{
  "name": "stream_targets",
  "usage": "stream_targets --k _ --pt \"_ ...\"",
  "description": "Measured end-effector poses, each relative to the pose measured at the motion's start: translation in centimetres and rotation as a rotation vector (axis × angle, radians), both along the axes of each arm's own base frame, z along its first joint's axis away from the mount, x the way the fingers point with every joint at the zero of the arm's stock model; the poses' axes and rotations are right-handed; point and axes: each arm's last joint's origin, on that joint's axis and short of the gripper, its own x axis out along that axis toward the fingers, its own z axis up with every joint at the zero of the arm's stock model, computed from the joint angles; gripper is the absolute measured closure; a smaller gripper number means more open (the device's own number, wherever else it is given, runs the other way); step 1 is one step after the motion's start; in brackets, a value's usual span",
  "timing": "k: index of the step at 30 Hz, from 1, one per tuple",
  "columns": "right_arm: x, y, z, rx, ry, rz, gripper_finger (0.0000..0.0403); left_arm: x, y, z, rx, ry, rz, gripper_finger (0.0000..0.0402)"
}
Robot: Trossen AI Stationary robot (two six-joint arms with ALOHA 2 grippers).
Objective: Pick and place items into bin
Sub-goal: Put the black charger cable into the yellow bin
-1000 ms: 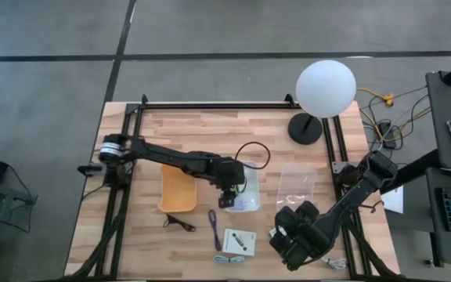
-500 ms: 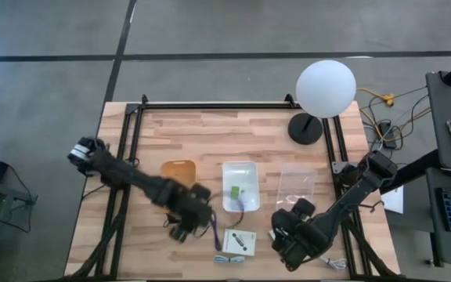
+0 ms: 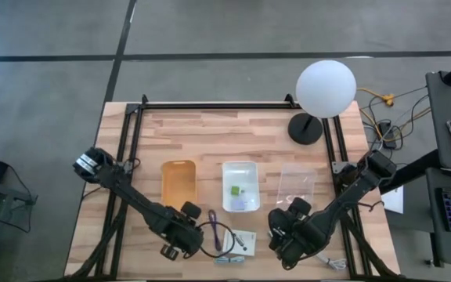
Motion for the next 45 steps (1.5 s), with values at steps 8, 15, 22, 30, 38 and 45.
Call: stream_targets --k 8,15,22,30,38,45 --pt "0.1 0.1 0.0 0.023 -0.024 -0.037 0.0074 1.2 0.4 -2.6 0.083 0.046 0.108 0.0268" --pt "0.2 0.2 0.0 0.029 -0.030 -0.040 0.0074 1.6 1.2 -2.5 0.095 0.039 0.130 0.0268" --pt "0.2 0.1 0.0 0.012 -0.047 -0.040 0.0074 1.7 0.9 -3.9 0.070 0.119 0.016 0.0268" --pt "0.2 0.1 0.0 0.010 -0.047 -0.037 0.0074 1.9 1.1 -4.9 0.096 0.151 0.024 0.0268" --pt "0.2 0.1 0.0 -0.009 -0.055 -0.030 0.0074 1.9 1.2 -4.9 0.106 0.166 0.020 0.0282" --pt "0.2 0.0 0.0 -0.016 -0.060 -0.031 0.0074 1.9 1.2 -4.8 0.099 0.163 0.020 0.0376"
